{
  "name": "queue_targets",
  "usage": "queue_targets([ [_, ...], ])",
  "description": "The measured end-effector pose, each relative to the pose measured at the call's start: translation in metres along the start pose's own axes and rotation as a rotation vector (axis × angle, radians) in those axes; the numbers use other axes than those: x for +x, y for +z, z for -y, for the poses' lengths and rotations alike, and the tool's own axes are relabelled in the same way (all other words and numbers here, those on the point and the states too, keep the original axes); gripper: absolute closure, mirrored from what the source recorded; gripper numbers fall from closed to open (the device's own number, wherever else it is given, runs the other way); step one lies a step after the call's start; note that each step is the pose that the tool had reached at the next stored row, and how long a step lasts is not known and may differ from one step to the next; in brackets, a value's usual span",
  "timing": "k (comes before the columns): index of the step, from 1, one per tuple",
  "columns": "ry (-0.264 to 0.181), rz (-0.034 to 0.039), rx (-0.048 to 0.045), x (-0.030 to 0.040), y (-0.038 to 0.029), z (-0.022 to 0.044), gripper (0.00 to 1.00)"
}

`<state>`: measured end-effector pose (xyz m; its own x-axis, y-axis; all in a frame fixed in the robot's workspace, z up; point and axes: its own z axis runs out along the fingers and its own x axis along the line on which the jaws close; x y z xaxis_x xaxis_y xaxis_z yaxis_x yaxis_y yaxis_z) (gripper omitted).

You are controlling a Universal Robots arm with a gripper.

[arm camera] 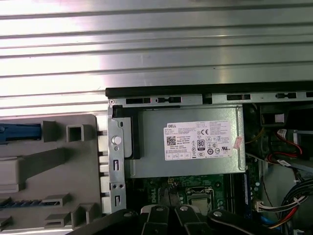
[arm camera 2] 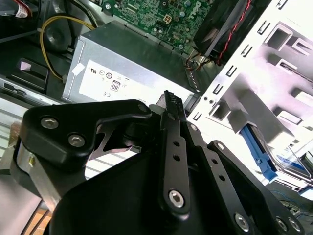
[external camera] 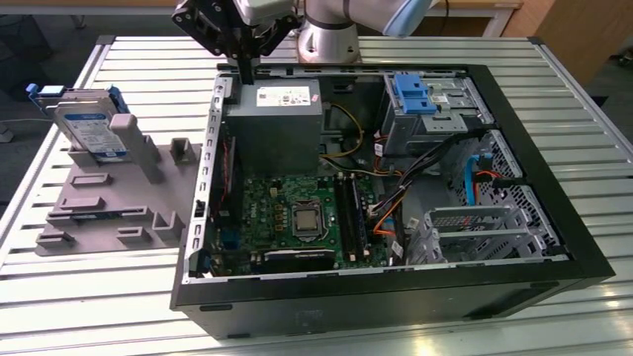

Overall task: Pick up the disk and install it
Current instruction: 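Reach for the disk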

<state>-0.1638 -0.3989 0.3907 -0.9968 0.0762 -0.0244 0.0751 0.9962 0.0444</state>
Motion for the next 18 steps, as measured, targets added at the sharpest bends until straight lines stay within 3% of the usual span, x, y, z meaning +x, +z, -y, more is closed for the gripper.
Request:
queue_targets([
  [18,0.0,0.0,0.0,0.0075,0.0005,0.0006,0.89],
])
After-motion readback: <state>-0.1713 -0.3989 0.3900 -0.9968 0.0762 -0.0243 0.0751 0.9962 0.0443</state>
